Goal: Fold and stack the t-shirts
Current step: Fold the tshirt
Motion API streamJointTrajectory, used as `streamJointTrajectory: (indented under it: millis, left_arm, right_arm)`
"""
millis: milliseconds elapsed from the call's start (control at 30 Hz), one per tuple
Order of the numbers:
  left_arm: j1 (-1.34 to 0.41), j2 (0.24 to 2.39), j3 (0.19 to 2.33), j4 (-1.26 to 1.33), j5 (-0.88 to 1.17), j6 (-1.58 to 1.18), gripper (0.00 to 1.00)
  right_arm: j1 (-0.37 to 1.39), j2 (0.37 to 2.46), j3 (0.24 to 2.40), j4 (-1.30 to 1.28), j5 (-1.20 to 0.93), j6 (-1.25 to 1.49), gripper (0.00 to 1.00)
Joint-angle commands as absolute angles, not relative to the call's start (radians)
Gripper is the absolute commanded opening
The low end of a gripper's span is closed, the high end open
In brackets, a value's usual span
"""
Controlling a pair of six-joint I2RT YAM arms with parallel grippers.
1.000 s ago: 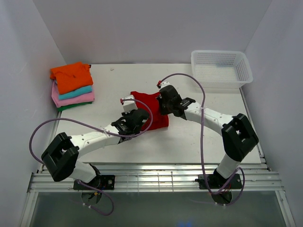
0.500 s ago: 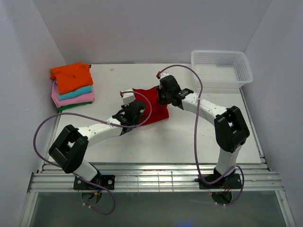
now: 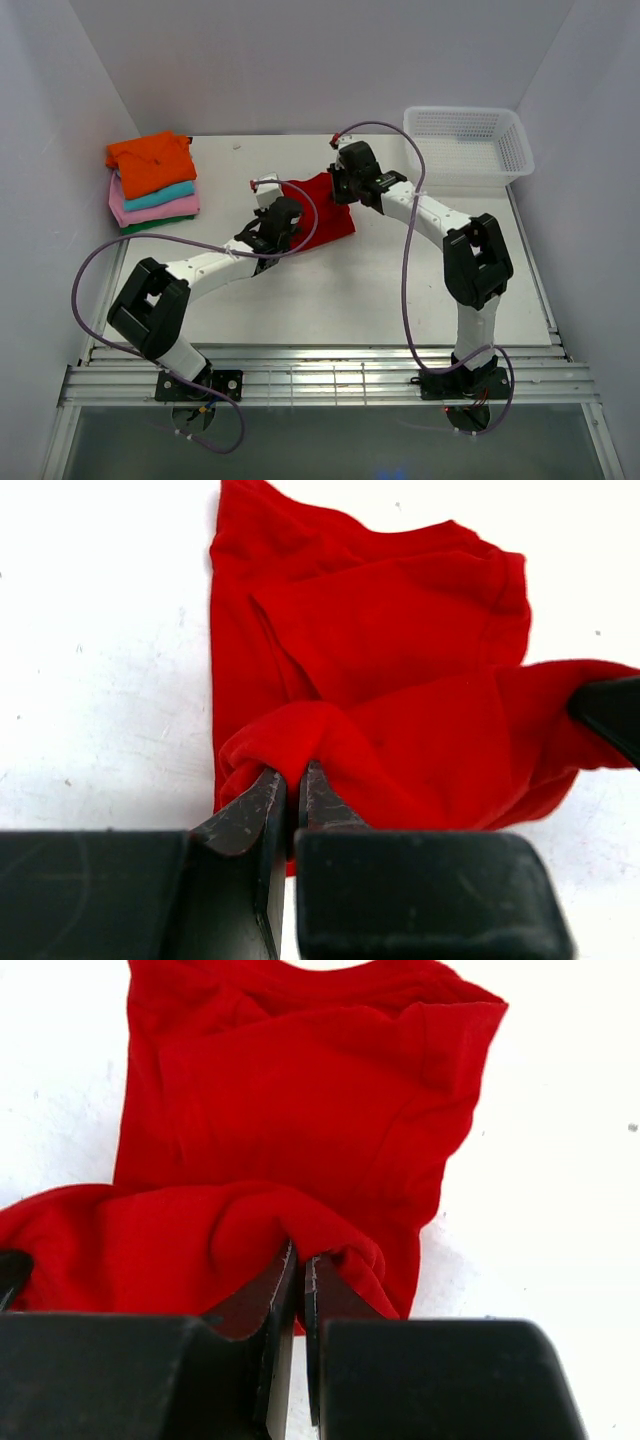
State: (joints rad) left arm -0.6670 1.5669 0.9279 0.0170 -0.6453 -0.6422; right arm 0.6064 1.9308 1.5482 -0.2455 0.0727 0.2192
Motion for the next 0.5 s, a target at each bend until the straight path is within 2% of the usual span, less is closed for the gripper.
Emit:
streamJointTrajectory:
  millis: [0,467]
  left_arm:
    - [-0.631,1.545,0.980,0.063,-0.634,-0.608,0.00]
    - [-0.532,1.713,1.034,0.161,-0.611,-0.572,0.00]
  right_arm:
    - [0.586,1.977,1.676,-0.242,0.054,0.195,0.08]
    - [0.534,2.227,1.929,-0.213,-0.077,0.160,0.08]
